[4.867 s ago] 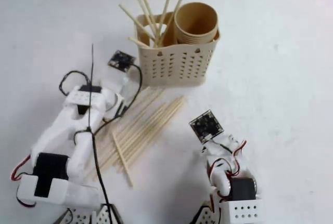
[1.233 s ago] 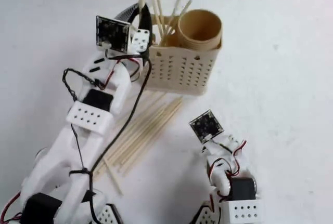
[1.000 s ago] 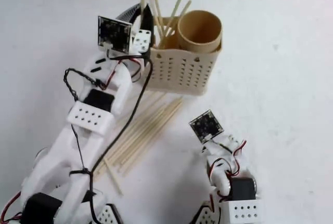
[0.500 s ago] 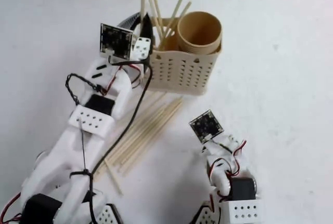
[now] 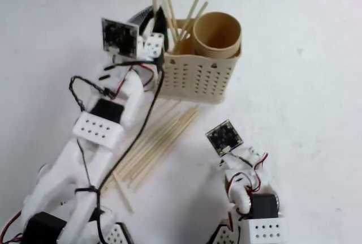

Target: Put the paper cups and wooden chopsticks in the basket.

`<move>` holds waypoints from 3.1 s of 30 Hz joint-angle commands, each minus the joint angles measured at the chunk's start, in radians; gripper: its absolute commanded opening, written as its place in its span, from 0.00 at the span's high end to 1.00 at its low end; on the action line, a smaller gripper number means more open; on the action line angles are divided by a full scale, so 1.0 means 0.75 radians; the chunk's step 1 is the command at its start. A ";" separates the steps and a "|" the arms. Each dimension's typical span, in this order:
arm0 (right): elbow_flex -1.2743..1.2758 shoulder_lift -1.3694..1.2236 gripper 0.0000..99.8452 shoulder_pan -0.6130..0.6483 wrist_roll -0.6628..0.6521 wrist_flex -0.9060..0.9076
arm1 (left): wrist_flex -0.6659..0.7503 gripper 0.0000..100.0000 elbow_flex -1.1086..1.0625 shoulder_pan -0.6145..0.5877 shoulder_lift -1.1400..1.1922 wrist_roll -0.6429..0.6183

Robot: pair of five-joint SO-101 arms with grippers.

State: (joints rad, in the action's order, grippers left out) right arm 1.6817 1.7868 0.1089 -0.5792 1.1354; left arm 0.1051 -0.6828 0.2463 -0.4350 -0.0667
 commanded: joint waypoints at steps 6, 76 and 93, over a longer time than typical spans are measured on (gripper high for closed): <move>0.012 0.005 0.98 0.011 -0.012 0.009 | -0.070 0.96 0.413 0.019 0.267 -0.100; 0.012 0.001 0.98 0.005 -0.012 0.009 | -1.747 0.81 0.796 -0.762 1.034 0.855; 0.012 0.003 0.98 0.003 -0.012 0.009 | -1.851 0.96 1.152 -0.758 1.402 0.855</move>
State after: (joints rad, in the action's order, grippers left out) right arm 1.6817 1.7868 0.1089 -0.5792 1.1354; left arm -1.2896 0.1320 -0.3122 0.6022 0.5639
